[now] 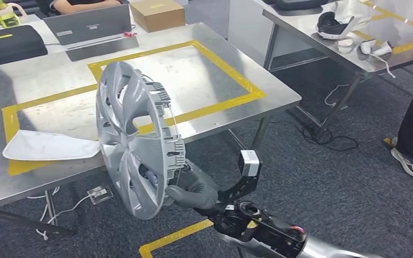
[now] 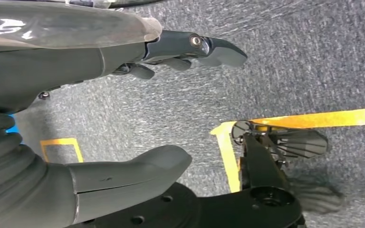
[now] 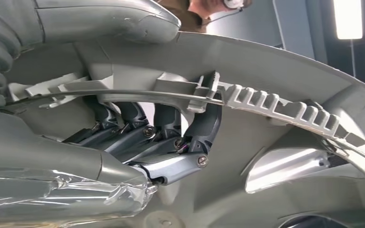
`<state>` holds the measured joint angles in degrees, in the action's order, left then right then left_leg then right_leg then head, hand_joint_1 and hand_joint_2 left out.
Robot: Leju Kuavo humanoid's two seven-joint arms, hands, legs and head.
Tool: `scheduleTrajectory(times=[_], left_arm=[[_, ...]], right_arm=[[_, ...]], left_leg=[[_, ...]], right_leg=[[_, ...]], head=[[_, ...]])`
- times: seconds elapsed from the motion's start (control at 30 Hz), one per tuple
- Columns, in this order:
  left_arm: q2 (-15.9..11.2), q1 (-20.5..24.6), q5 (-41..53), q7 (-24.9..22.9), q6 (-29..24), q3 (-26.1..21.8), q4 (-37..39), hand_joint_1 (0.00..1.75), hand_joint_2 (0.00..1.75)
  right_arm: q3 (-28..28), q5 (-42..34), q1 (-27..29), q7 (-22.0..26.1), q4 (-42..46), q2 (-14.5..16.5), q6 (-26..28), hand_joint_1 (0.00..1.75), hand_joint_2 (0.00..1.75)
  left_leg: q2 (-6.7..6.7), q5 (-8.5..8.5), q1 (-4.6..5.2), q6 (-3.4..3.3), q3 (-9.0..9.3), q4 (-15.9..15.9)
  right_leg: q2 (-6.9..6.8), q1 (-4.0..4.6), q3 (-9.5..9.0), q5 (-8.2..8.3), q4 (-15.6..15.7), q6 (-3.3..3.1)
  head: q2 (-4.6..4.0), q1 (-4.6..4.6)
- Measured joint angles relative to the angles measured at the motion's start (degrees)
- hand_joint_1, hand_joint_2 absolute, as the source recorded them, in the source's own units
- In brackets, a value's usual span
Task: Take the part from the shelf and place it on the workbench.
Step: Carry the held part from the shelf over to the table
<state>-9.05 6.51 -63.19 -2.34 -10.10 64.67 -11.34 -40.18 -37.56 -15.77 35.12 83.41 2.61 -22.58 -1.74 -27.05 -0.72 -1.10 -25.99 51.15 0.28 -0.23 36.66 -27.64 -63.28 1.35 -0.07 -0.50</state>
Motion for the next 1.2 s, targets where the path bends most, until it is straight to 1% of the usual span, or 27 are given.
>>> scheduleTrajectory(times=[0.03, 0.07, 0.1, 0.13, 0.2, 0.23, 0.27, 0.3, 0.37, 0.4, 0.43, 0.47, 0.53, 0.57, 0.6, 0.63, 0.7, 0.73, 0.77, 0.83, 0.93, 1.0, 1.07, 1.1, 1.13, 1.17, 1.2], left_arm=[[0.00, 0.00, -0.04, 0.00, 0.01, 0.00, 0.00, 0.00, 1.75], [0.00, -0.02, -0.10, 0.00, 0.01, 0.00, 0.00, 0.00, 1.75], [0.01, -0.06, -0.16, 0.00, 0.01, 0.00, 0.00, 0.00, 1.75], [0.04, -0.11, -0.23, 0.00, 0.01, 0.00, 0.00, 0.00, 1.75], [0.07, -0.21, -0.31, 0.00, 0.00, 0.00, 0.01, 0.00, 1.75], [0.03, -0.18, -0.32, 0.01, -0.01, 0.00, 0.01, 0.00, 1.75], [0.00, -0.12, -0.34, 0.01, -0.01, 0.00, 0.02, 0.00, 1.75], [-0.03, -0.04, -0.35, 0.02, -0.02, 0.00, 0.02, 0.00, 1.75], [0.03, 0.11, -0.39, 0.04, -0.02, 0.00, 0.02, 0.00, 1.75], [0.08, 0.18, -0.40, 0.08, -0.02, 0.00, 0.02, 0.00, 1.75], [0.12, 0.26, -0.42, 0.13, -0.02, 0.00, 0.02, 0.00, 1.75], [0.14, 0.36, -0.44, 0.18, -0.02, 0.00, 0.02, 0.00, 1.75], [0.14, 0.44, -0.48, 0.22, -0.03, 0.00, 0.02, 0.00, 1.75], [0.13, 0.37, -0.49, 0.22, -0.04, 0.00, 0.02, 0.00, 1.75], [0.11, 0.24, -0.48, 0.21, -0.04, 0.00, 0.02, 0.00, 1.75], [0.10, 0.10, -0.44, 0.21, -0.04, 0.00, 0.02, 0.00, 1.75], [0.02, -0.07, -0.34, 0.20, -0.04, 0.00, 0.02, 0.00, 1.75], [-0.06, -0.08, -0.31, 0.19, -0.04, 0.00, 0.02, 0.00, 1.75], [-0.14, -0.01, -0.30, 0.19, -0.05, 0.00, 0.02, 0.00, 1.75], [-0.20, 0.13, -0.26, 0.17, -0.07, 0.00, 0.02, 0.00, 1.75], [-0.15, 0.12, -0.19, 0.17, -0.11, 0.02, 0.02, 0.00, 1.75], [-0.13, 0.05, -0.13, 0.17, -0.16, 0.02, 0.02, 0.00, 1.75], [-0.13, 0.05, -0.05, 0.17, -0.21, 0.01, 0.02, 0.00, 1.75], [-0.13, 0.03, -0.02, 0.17, -0.25, 0.01, 0.02, 0.00, 1.75], [-0.10, 0.01, 0.01, 0.17, -0.27, 0.02, 0.02, 0.00, 1.75], [-0.08, -0.02, 0.02, 0.17, -0.30, 0.02, 0.02, 0.00, 1.75], [-0.05, -0.05, 0.02, 0.17, -0.30, 0.02, 0.02, 0.00, 1.75]], right_arm=[[0.02, 0.03, 0.07, 0.02, 0.02, -0.07, -0.03, 1.73, 1.75], [0.03, 0.05, 0.18, 0.03, 0.02, -0.16, -0.06, 1.73, 1.75], [0.03, 0.06, 0.30, 0.03, 0.01, -0.28, -0.09, 1.73, 1.75], [0.03, 0.07, 0.38, 0.03, 0.00, -0.38, -0.13, 1.73, 1.75], [0.07, 0.07, 0.44, 0.07, -0.02, -0.47, -0.21, 1.73, 1.75], [0.10, 0.09, 0.41, 0.10, -0.01, -0.49, -0.29, 1.73, 1.75], [0.14, 0.10, 0.38, 0.14, -0.01, -0.50, -0.36, 1.73, 1.75], [0.18, 0.10, 0.39, 0.18, 0.00, -0.51, -0.43, 1.73, 1.75], [0.22, 0.06, 0.41, 0.27, 0.02, -0.51, -0.49, 1.73, 1.75], [0.27, 0.03, 0.42, 0.33, 0.03, -0.51, -0.51, 1.73, 1.75], [0.31, 0.02, 0.33, 0.38, 0.03, -0.51, -0.55, 1.73, 1.75], [0.35, 0.01, 0.18, 0.43, 0.04, -0.51, -0.60, 1.73, 1.75], [0.38, 0.01, -0.04, 0.50, 0.04, -0.51, -0.69, 1.73, 1.75], [0.37, 0.01, -0.04, 0.51, 0.02, -0.51, -0.71, 1.73, 1.75], [0.35, 0.01, 0.03, 0.50, 0.01, -0.51, -0.71, 1.73, 1.75], [0.34, 0.01, 0.09, 0.48, -0.01, -0.51, -0.70, 1.73, 1.75], [0.33, 0.01, 0.10, 0.49, -0.02, -0.51, -0.67, 1.73, 1.75], [0.34, 0.01, 0.07, 0.51, -0.02, -0.51, -0.66, 1.73, 1.75], [0.34, 0.01, 0.05, 0.52, -0.02, -0.51, -0.66, 1.73, 1.75], [0.35, 0.01, 0.04, 0.52, -0.02, -0.51, -0.64, 1.73, 1.75], [0.35, 0.01, 0.03, 0.51, 0.01, -0.51, -0.62, 1.73, 1.75], [0.38, 0.01, 0.03, 0.56, 0.02, -0.52, -0.61, 1.73, 1.75], [0.39, 0.02, 0.11, 0.61, 0.00, -0.54, -0.61, 1.73, 1.75], [0.38, 0.03, 0.19, 0.60, -0.03, -0.57, -0.61, 1.73, 1.75], [0.38, 0.03, 0.26, 0.59, -0.05, -0.61, -0.60, 1.73, 1.75], [0.38, 0.02, 0.30, 0.58, -0.07, -0.66, -0.60, 1.73, 1.75], [0.38, 0.02, 0.33, 0.57, -0.08, -0.69, -0.59, 1.73, 1.75]], left_leg=[[-0.02, -0.08, -0.11, -0.01, 0.09, 0.01], [0.01, -0.22, -0.24, 0.10, 0.22, 0.04], [0.07, -0.43, -0.45, 0.31, 0.44, 0.08], [0.16, -0.73, -0.71, 0.64, 0.74, 0.17], [0.33, -1.65, -1.29, 1.59, 1.52, 0.49], [0.36, -2.16, -1.38, 2.16, 1.72, 0.92], [0.38, -2.56, -1.41, 2.65, 1.64, 1.33], [0.37, -2.79, -1.35, 3.06, 1.41, 1.68], [0.33, -2.96, -1.39, 3.64, 1.06, 1.99], [0.38, -3.27, -1.46, 3.86, 0.96, 2.46], [0.49, -3.91, -1.52, 4.00, 0.25, 3.95], [0.65, -4.95, -1.50, 4.06, -1.37, 6.83], [0.96, -7.17, -1.31, 3.91, -6.97, 15.31], [1.06, -7.56, -1.19, 3.77, -9.89, 18.94], [1.12, -6.92, -1.05, 3.54, -11.99, 20.75], [1.19, -5.15, -0.89, 3.18, -13.02, 20.33], [1.32, 0.39, -0.31, 2.07, -12.00, 13.80], [1.39, 2.34, 0.02, 1.52, -10.84, 10.24], [1.42, 3.33, 0.32, 1.16, -9.83, 7.38], [1.42, 3.04, 0.73, 0.93, -8.96, 5.42], [1.28, 2.91, 0.42, 0.61, -7.91, 4.02], [1.15, 2.83, 0.14, 0.21, -6.94, 3.36], [1.14, 2.44, 0.18, -0.09, -6.37, 3.34], [1.15, 2.20, 0.20, -0.11, -6.07, 3.36], [1.18, 1.93, 0.21, -0.08, -5.73, 3.38], [1.21, 1.62, 0.20, 0.01, -5.31, 3.40], [1.25, 1.26, 0.20, 0.14, -4.84, 3.42]], right_leg=[[-0.01, -0.27, 1.83, -1.44, -3.89, 0.34], [-0.02, -0.56, 3.24, -2.08, -6.72, 0.70], [-0.04, -0.88, 3.89, -1.72, -7.78, 1.09], [-0.07, -1.21, 3.49, -0.32, -6.67, 1.49], [-0.27, -1.75, 0.58, 3.47, -0.23, 2.28], [-0.36, -1.81, -1.03, 4.43, 2.71, 2.45], [-0.38, -1.73, -2.15, 4.36, 4.68, 2.15], [-0.30, -1.53, -2.55, 3.60, 5.27, 1.67], [0.02, -1.31, -2.76, 2.68, 5.60, 0.28], [0.18, -1.31, -2.88, 2.52, 5.64, -0.15], [0.30, -1.33, -3.18, 2.30, 5.75, -0.55], [0.36, -1.36, -3.54, 2.10, 5.88, -0.90], [0.39, -1.16, -3.94, 1.70, 5.95, -1.46], [0.45, -1.01, -4.16, 1.48, 5.95, -1.69], [0.57, -0.83, -4.44, 1.23, 5.96, -1.87], [0.73, -0.67, -4.80, 0.95, 5.96, -1.99], [1.03, -0.44, -5.64, 0.40, 6.01, -2.00], [1.13, -0.26, -5.93, 0.13, 6.04, -1.90], [1.22, -0.17, -6.10, -0.10, 6.07, -1.73], [1.29, -0.15, -6.22, -0.40, 6.31, -1.26], [0.96, -0.20, -6.23, -1.25, 5.78, -0.31], [0.57, -0.28, -3.97, -3.71, 0.75, 0.17], [0.47, -0.35, -0.05, -6.38, -6.75, 0.48], [0.44, -0.35, 1.39, -6.52, -8.96, 0.58], [0.40, -0.36, 1.87, -5.55, -9.05, 0.63], [0.35, -0.36, 1.28, -3.52, -6.87, 0.60], [0.27, -0.36, -0.05, -0.95, -3.17, 0.48]], head=[[0.00, -0.19], [0.00, -0.30], [0.00, -0.41], [0.00, -0.52], [0.00, -0.92], [0.00, -1.16], [0.00, -1.35], [0.00, -1.29], [0.00, -1.02], [0.00, -0.74], [0.00, -0.49], [0.00, -0.13], [0.00, 0.56], [0.00, 0.76], [0.00, 0.86], [0.00, 0.95], [0.00, 1.10], [0.00, 1.16], [0.00, 1.22], [0.00, 1.21], [0.00, 0.96], [0.00, 0.34], [0.00, -0.16], [0.00, -0.32], [0.00, -0.50], [0.00, -0.74], [0.00, -1.03]])
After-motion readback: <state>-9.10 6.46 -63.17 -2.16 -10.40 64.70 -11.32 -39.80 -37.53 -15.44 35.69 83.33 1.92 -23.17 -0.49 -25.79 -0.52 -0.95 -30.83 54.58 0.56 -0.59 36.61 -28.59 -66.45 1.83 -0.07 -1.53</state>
